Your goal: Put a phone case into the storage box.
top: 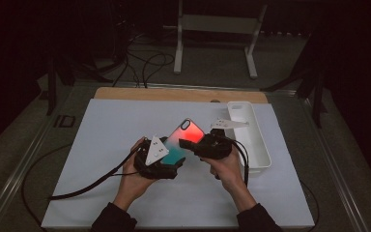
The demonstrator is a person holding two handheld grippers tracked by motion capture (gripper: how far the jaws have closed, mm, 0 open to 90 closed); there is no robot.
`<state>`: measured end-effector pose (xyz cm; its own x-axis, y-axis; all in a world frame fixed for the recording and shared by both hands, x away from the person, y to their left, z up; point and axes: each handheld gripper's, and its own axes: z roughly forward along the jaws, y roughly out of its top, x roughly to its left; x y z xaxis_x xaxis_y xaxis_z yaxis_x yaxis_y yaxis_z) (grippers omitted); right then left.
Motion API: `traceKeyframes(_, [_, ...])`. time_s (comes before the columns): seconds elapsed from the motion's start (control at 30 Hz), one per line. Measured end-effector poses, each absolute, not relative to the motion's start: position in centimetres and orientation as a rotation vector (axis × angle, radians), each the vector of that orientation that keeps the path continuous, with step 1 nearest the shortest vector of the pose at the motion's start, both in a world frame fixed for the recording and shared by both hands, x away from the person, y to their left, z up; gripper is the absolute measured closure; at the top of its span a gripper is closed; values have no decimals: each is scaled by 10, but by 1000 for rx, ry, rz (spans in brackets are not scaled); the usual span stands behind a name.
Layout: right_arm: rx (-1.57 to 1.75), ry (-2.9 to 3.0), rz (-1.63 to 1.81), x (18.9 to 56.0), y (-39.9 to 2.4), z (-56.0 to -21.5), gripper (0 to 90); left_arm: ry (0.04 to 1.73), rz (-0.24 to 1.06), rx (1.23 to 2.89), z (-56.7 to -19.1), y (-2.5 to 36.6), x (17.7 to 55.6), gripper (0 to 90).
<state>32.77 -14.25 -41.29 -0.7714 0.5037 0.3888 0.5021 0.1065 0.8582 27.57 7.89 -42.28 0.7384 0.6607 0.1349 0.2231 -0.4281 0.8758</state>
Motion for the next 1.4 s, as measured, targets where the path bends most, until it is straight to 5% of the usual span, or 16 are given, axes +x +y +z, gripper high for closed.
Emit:
traceKeyframes(0.2, [1077,2356,1843,328,-140,-413,768,675,590,2007,-425,76,277,171])
traceKeyframes(0.47, [1069,2361,1885,325,-136,-413,860,686,616,2013,-427,74,277,169])
traceKeyframes(1.4, [849,2364,1951,320,-165,-402,866,655,344,2032,-426,100,289,164])
